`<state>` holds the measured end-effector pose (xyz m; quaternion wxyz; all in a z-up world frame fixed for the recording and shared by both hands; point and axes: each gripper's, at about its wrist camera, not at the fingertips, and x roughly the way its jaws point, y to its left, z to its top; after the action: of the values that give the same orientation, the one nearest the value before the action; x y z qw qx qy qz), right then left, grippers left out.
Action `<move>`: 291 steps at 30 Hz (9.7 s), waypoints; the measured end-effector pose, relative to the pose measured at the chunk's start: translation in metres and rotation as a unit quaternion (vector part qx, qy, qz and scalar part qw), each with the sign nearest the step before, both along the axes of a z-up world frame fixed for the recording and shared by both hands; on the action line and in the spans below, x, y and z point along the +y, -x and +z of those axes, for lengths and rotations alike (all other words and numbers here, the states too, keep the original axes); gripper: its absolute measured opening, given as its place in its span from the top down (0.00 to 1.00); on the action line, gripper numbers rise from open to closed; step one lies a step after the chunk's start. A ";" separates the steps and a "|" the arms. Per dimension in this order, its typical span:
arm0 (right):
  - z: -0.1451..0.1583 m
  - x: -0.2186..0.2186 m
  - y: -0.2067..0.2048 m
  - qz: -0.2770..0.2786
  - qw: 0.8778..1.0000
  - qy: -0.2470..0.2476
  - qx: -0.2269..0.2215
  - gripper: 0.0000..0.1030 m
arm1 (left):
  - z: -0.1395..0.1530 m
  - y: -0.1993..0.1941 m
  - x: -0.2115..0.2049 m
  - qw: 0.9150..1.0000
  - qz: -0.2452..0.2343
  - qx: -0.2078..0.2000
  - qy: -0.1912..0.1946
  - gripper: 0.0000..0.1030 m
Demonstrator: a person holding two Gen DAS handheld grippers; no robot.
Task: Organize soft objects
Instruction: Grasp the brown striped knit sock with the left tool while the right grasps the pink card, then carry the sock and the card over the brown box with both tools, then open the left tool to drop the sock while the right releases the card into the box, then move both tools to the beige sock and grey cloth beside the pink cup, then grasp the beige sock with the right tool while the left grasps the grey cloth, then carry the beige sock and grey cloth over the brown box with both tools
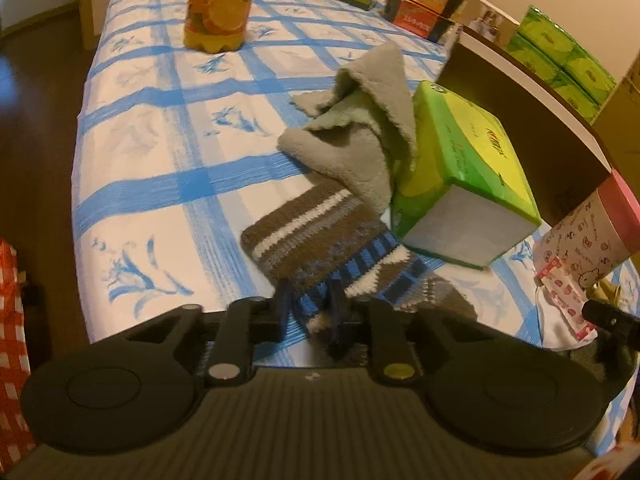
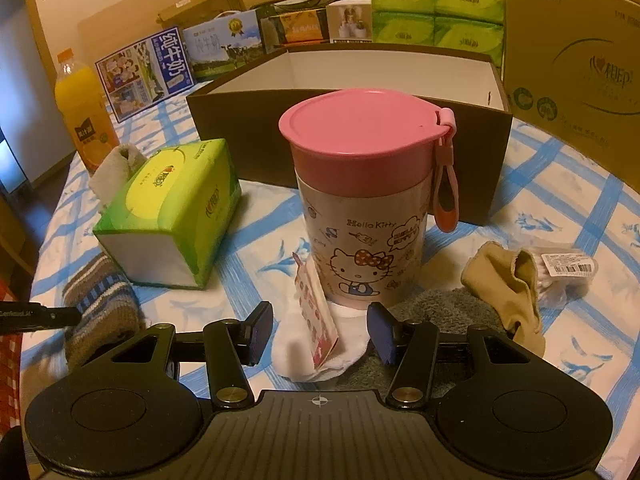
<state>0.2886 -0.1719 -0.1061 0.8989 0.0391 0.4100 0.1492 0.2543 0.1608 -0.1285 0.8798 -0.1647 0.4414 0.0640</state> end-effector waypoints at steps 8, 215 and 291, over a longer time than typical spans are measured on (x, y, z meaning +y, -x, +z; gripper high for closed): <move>-0.002 0.000 -0.001 -0.003 1.000 0.000 0.002 0.48 | -0.004 -0.001 0.003 1.000 0.017 0.009 0.009 0.55; 0.008 -0.136 -0.004 -0.065 0.997 -0.024 -0.021 0.61 | 0.088 0.038 -0.042 0.991 -0.068 -0.079 -0.080 0.46; 0.067 -0.179 -0.005 -0.122 0.985 -0.070 -0.095 0.97 | 0.066 -0.091 0.036 0.990 -0.085 -0.108 -0.041 0.88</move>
<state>0.2940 -0.3505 -0.0394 0.9401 0.1379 0.3038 0.0696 0.3448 0.1970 -0.0624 0.9305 -0.0967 0.3532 -0.0111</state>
